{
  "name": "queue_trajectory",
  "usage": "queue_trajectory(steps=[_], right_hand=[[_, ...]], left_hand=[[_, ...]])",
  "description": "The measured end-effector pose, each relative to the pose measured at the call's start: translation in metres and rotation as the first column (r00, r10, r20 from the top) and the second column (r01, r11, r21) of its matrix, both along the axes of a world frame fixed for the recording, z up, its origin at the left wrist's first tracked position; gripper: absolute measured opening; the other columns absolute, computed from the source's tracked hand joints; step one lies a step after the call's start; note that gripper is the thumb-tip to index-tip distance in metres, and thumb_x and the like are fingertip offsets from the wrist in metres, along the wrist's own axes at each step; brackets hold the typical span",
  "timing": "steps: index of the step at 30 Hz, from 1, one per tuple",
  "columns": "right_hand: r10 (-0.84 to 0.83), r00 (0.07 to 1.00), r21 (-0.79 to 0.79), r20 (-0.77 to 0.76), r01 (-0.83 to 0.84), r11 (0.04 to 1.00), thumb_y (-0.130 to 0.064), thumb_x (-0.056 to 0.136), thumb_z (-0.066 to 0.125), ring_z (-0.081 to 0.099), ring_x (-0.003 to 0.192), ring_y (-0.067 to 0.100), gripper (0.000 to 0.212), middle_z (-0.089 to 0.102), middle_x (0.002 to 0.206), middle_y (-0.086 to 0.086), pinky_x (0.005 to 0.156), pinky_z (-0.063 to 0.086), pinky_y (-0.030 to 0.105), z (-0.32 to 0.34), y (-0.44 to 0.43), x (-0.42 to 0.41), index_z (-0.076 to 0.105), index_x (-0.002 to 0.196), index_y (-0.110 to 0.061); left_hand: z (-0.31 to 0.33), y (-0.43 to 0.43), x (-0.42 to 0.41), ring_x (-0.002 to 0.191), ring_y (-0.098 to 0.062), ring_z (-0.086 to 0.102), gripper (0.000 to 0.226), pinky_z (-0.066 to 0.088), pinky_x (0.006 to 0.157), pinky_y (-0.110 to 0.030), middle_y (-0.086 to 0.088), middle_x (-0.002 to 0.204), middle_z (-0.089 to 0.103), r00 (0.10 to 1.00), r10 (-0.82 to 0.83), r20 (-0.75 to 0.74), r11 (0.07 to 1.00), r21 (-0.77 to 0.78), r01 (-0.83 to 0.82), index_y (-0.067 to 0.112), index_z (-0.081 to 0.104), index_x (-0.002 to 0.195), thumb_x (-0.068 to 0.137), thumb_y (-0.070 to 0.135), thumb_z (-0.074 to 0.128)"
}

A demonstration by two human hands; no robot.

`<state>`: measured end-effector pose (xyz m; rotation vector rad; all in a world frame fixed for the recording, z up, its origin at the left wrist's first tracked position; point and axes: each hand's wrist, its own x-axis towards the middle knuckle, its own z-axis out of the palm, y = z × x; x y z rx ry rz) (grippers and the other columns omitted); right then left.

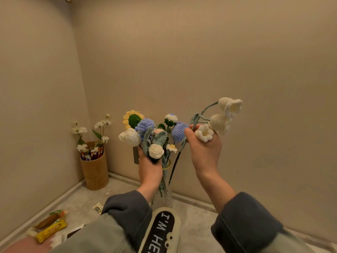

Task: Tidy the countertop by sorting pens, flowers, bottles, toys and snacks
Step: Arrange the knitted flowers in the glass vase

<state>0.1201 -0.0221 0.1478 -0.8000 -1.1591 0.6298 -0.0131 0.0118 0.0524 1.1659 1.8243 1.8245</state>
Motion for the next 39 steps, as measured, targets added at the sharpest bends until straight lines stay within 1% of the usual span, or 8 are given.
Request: queue_trajectory(steps=[10, 15, 19, 22, 30, 33, 35, 39], right_hand=[[0.001, 0.995, 0.095, -0.097, 0.008, 0.995, -0.009, 0.080, 0.076, 0.060, 0.061, -0.004, 0.025, 0.064, 0.060, -0.022, 0.064, 0.050, 0.015, 0.031, 0.016, -0.009, 0.062, 0.067, -0.026], [-0.016, 0.999, 0.069, -0.049, 0.019, 0.997, -0.012, 0.081, 0.076, 0.059, 0.062, -0.002, 0.025, 0.064, 0.061, -0.020, 0.064, 0.050, 0.020, 0.019, 0.026, -0.016, 0.061, 0.066, -0.027], [-0.026, 1.000, -0.007, 0.010, 0.026, 1.000, -0.018, 0.081, 0.076, 0.066, 0.072, 0.007, 0.006, 0.070, 0.075, -0.006, 0.071, 0.053, 0.028, 0.001, 0.037, -0.024, 0.070, 0.080, -0.017], [-0.009, 0.992, -0.100, 0.126, 0.022, 0.995, -0.023, 0.080, 0.076, 0.068, 0.078, 0.012, 0.009, 0.072, 0.080, -0.001, 0.071, 0.054, 0.031, -0.014, 0.043, -0.026, 0.073, 0.086, -0.016], [0.021, 0.975, -0.264, 0.221, 0.039, 0.964, -0.027, 0.083, 0.074, 0.057, 0.065, -0.008, 0.010, 0.066, 0.072, -0.011, 0.055, 0.042, 0.013, -0.056, 0.036, -0.029, 0.068, 0.077, -0.021], [0.035, 0.975, -0.271, 0.220, 0.027, 0.962, -0.027, 0.083, 0.074, 0.060, 0.068, 0.001, 0.016, 0.065, 0.071, -0.011, 0.062, 0.046, 0.025, -0.063, 0.032, -0.034, 0.063, 0.071, -0.027], [0.054, 0.967, -0.281, 0.247, 0.018, 0.959, -0.024, 0.083, 0.075, 0.058, 0.068, 0.003, 0.026, 0.062, 0.070, -0.016, 0.064, 0.046, 0.026, -0.071, 0.029, -0.038, 0.057, 0.066, -0.032], [0.085, 0.984, -0.284, 0.158, -0.037, 0.958, -0.019, 0.082, 0.077, 0.065, 0.082, 0.007, 0.021, 0.069, 0.082, -0.010, 0.075, 0.051, 0.027, -0.096, 0.022, -0.041, 0.062, 0.078, -0.035]], left_hand=[[0.028, -0.002, -0.004, 0.116, -0.025, 0.055, 0.061, 0.038, 0.086, -0.024, -0.005, 0.124, 0.058, 0.997, -0.071, 0.018, 0.993, 0.091, 0.070, 0.015, 0.038, 0.139, 0.086, 0.008, 0.067], [0.026, -0.005, -0.008, 0.120, -0.024, 0.053, 0.064, 0.040, 0.093, -0.027, -0.005, 0.127, 0.057, 0.993, -0.110, 0.041, 0.990, 0.092, 0.106, 0.014, 0.040, 0.139, 0.083, 0.006, 0.070], [0.023, -0.006, -0.011, 0.120, -0.025, 0.052, 0.063, 0.038, 0.094, -0.026, -0.007, 0.126, 0.057, 0.991, -0.122, 0.052, 0.989, 0.089, 0.117, 0.012, 0.041, 0.137, 0.082, 0.006, 0.071], [0.019, -0.006, -0.012, 0.120, -0.026, 0.053, 0.064, 0.039, 0.092, -0.027, -0.007, 0.128, 0.057, 0.993, -0.109, 0.043, 0.991, 0.076, 0.106, 0.013, 0.041, 0.137, 0.081, 0.007, 0.072], [0.011, -0.010, -0.012, 0.117, -0.026, 0.055, 0.055, 0.039, 0.088, -0.025, -0.008, 0.124, 0.060, 0.996, -0.083, 0.020, 0.995, 0.053, 0.082, 0.011, 0.047, 0.130, 0.081, 0.011, 0.074], [0.007, -0.013, -0.011, 0.115, -0.024, 0.057, 0.054, 0.040, 0.087, -0.026, -0.006, 0.122, 0.061, 0.998, -0.064, 0.011, 0.996, 0.061, 0.064, 0.013, 0.048, 0.128, 0.081, 0.015, 0.074], [0.004, -0.015, -0.011, 0.113, -0.023, 0.058, 0.050, 0.040, 0.085, -0.025, -0.002, 0.115, 0.062, 0.998, -0.065, 0.008, 0.996, 0.063, 0.065, 0.014, 0.049, 0.125, 0.081, 0.016, 0.074], [-0.007, -0.018, -0.016, 0.110, -0.015, 0.060, 0.052, 0.045, 0.079, -0.016, 0.001, 0.115, 0.064, 0.994, -0.113, -0.005, 0.991, 0.074, 0.113, 0.013, 0.051, 0.125, 0.080, 0.018, 0.076]])
